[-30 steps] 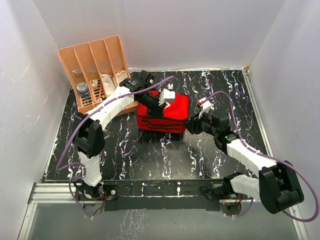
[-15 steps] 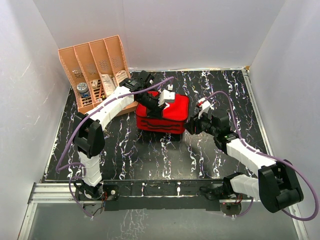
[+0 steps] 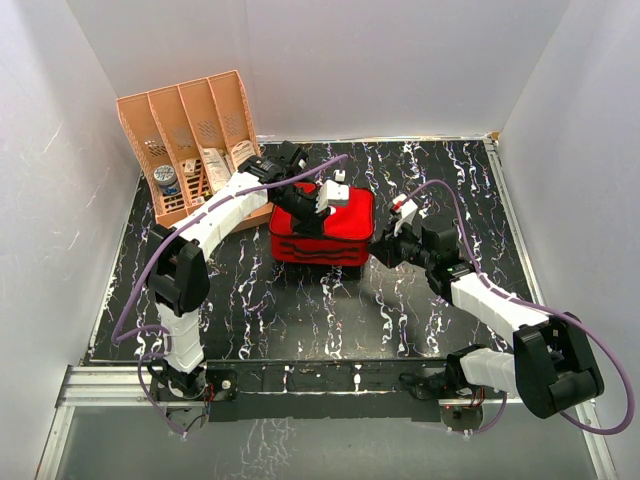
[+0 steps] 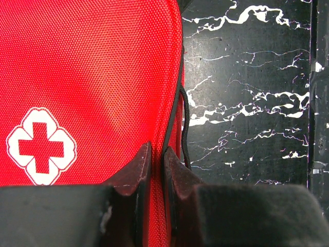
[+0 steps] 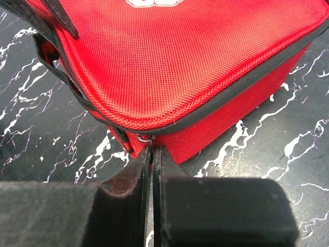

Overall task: Organize the medicine kit
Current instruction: Zip the medicine box at the center of the board.

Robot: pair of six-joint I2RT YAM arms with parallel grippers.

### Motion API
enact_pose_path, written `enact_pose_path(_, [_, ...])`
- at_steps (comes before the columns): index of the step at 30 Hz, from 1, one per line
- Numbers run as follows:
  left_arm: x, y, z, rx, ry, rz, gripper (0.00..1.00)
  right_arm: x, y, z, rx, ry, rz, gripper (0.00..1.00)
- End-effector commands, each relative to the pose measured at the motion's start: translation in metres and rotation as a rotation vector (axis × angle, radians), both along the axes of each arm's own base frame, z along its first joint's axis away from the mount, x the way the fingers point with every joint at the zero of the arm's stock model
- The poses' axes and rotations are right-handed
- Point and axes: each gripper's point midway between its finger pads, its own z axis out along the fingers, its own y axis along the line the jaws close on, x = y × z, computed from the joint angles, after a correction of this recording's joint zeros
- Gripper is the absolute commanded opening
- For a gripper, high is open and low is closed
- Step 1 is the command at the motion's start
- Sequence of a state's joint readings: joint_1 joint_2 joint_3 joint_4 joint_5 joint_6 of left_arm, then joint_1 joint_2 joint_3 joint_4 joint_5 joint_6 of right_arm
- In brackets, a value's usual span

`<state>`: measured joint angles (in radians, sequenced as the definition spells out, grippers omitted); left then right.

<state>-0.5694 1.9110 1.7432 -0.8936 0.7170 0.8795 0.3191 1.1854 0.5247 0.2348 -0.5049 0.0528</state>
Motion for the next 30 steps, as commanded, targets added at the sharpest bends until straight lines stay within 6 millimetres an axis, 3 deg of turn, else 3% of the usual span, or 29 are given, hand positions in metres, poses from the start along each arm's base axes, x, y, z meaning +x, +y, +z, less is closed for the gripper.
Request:
enact_pose_path(1, [-0.028, -0.013, 0.026, -0.088, 0.089, -0.063, 0.0, 0.021, -0.002, 0.038, 0.01, -0.121, -0.043, 0.0])
enact_pose_path(9, [-0.043, 0.001, 0.02, -0.07, 0.048, -0.158, 0.0, 0.026, -0.031, 0.031, -0.043, -0.1, -0.157, 0.0])
enact_pose_path(16, [-0.073, 0.021, 0.011, -0.067, 0.027, -0.312, 0.0, 0.032, -0.054, 0.028, -0.068, -0.092, -0.212, 0.0])
enact_pose_path(23, [-0.099, 0.036, 0.0, -0.056, -0.012, -0.422, 0.0, 0.04, -0.059, 0.027, -0.073, -0.082, -0.229, 0.0])
enact_pose_path(30, [-0.138, 0.053, -0.014, -0.051, -0.022, -0.555, 0.0, 0.045, -0.063, 0.025, -0.078, -0.069, -0.241, 0.0])
